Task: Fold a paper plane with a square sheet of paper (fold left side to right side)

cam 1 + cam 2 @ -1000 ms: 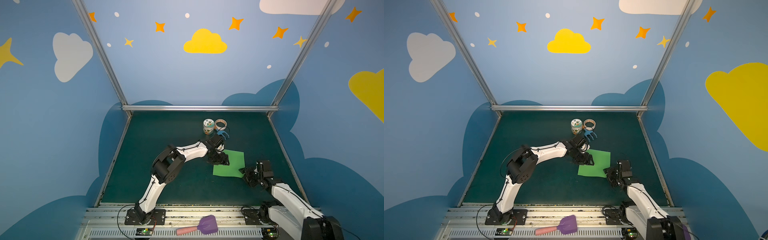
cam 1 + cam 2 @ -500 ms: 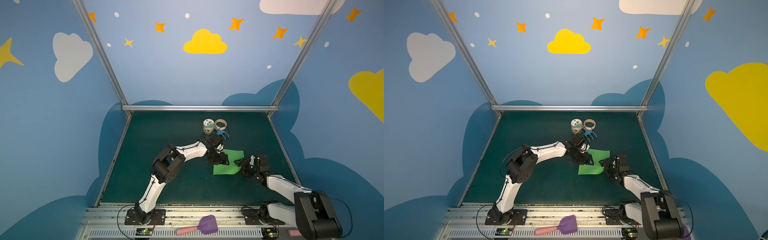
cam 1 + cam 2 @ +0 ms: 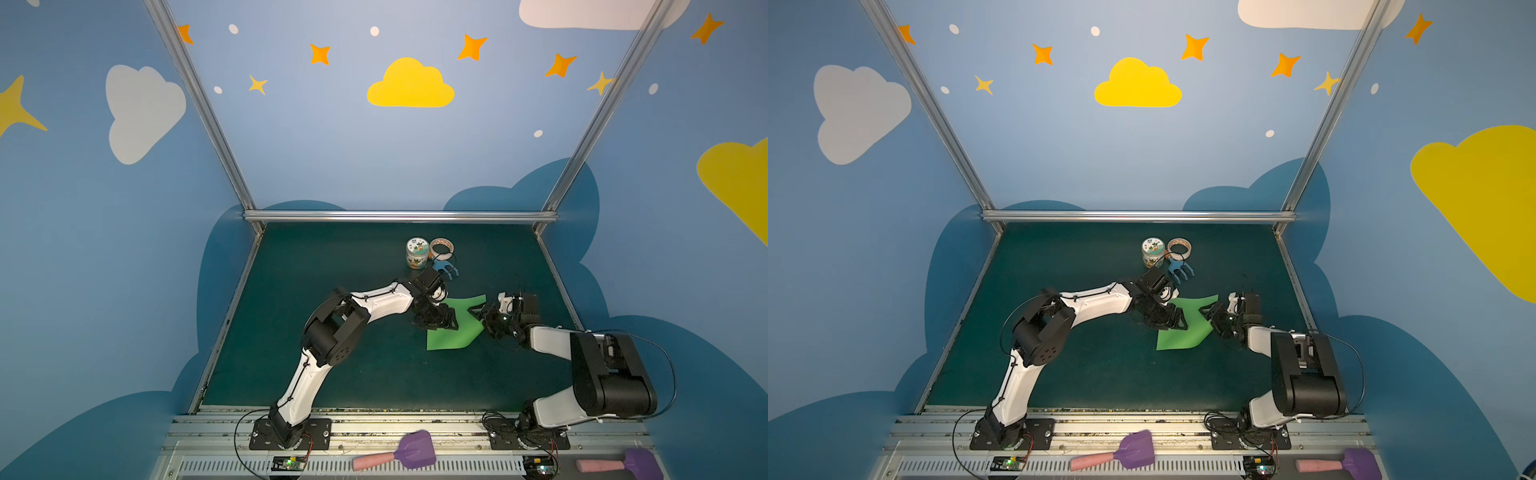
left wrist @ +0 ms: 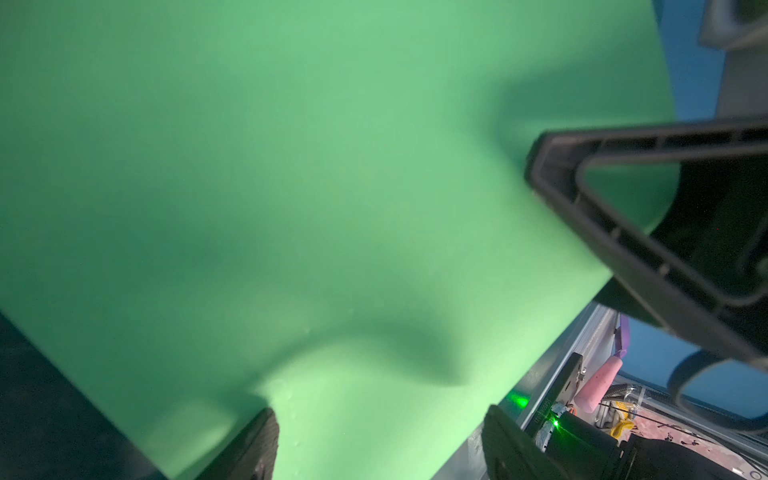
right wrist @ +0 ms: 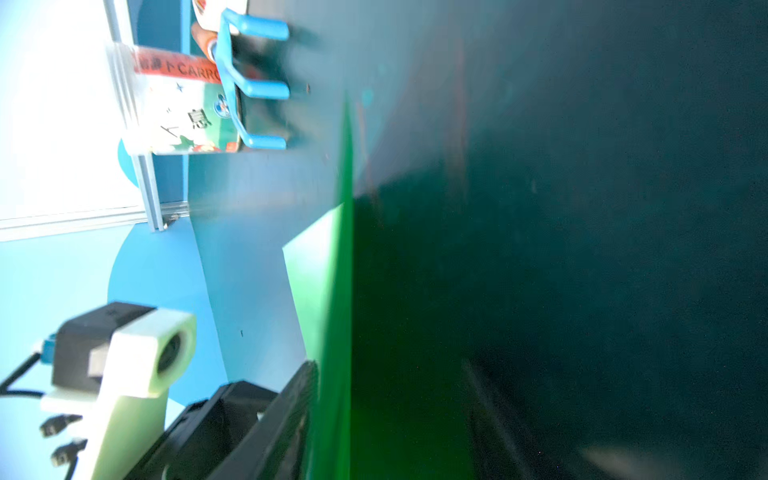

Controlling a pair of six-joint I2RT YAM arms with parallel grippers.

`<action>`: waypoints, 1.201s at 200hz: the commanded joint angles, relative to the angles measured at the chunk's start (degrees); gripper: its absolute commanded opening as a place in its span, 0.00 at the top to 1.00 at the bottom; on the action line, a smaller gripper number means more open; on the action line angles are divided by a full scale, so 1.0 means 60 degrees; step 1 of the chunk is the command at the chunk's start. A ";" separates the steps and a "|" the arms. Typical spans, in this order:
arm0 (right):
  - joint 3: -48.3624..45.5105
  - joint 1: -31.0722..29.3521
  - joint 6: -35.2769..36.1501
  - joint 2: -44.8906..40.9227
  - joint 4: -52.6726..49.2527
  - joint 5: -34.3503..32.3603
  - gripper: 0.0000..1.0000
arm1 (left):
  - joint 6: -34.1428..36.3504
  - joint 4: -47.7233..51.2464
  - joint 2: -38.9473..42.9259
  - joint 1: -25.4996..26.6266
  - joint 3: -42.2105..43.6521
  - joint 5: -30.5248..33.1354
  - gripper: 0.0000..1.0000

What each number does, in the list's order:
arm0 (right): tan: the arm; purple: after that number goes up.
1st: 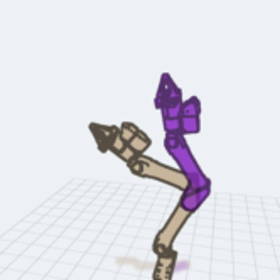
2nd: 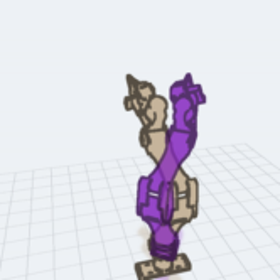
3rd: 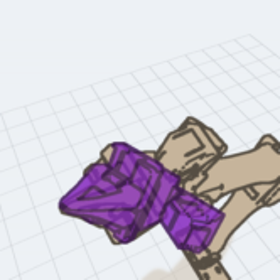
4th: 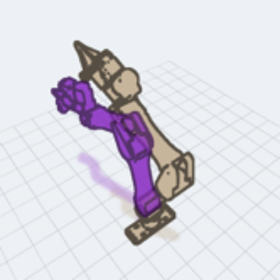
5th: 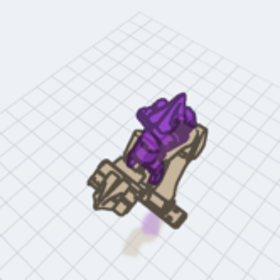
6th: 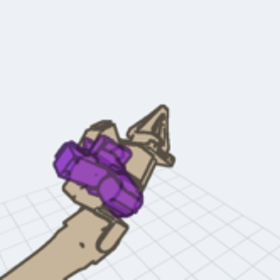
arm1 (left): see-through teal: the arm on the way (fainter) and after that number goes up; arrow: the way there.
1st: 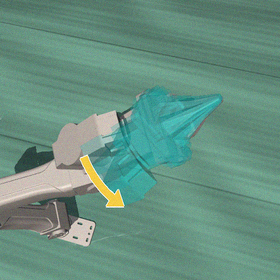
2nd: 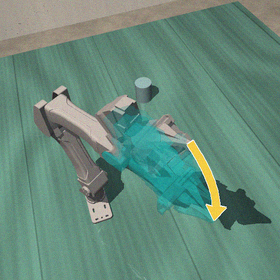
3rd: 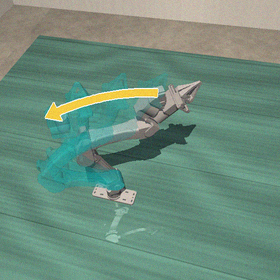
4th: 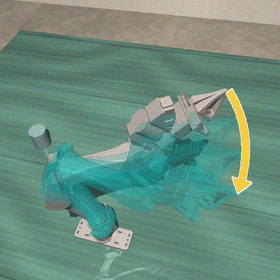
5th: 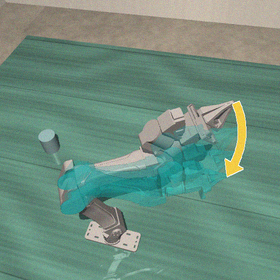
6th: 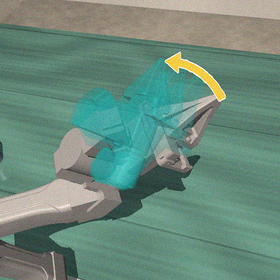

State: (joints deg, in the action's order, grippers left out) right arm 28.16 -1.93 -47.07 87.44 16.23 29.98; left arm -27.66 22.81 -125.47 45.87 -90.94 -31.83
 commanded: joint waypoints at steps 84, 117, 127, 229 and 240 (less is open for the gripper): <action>0.0558 0.0766 0.1211 0.0577 -0.0596 0.1214 0.53 | 0.0161 0.0475 -0.0073 -0.0144 0.0321 0.0350 0.22; 0.0748 0.0875 0.1557 0.0475 -0.1485 0.1005 0.69 | 0.0189 0.0483 -0.0039 -0.0158 0.0335 0.0319 0.22; 0.0891 0.0880 0.1721 0.0464 -0.1938 0.0847 0.75 | 0.0212 0.0508 0.0016 -0.0165 0.0359 0.0327 0.22; 0.5908 -0.1397 0.2659 -0.0810 -0.7793 -0.0010 1.00 | -0.1727 -0.3643 0.4061 -0.2845 0.4629 -0.1049 0.13; 0.6911 -0.1839 0.2664 -0.0711 -0.8429 -0.0090 1.00 | -0.2377 -0.4811 0.4493 -0.3135 0.5312 -0.1359 0.11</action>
State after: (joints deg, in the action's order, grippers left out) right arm 59.24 -8.56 -32.49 84.01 -21.61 31.20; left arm -33.39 9.39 -103.09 29.17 -65.63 -34.98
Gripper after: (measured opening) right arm 0.047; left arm 0.872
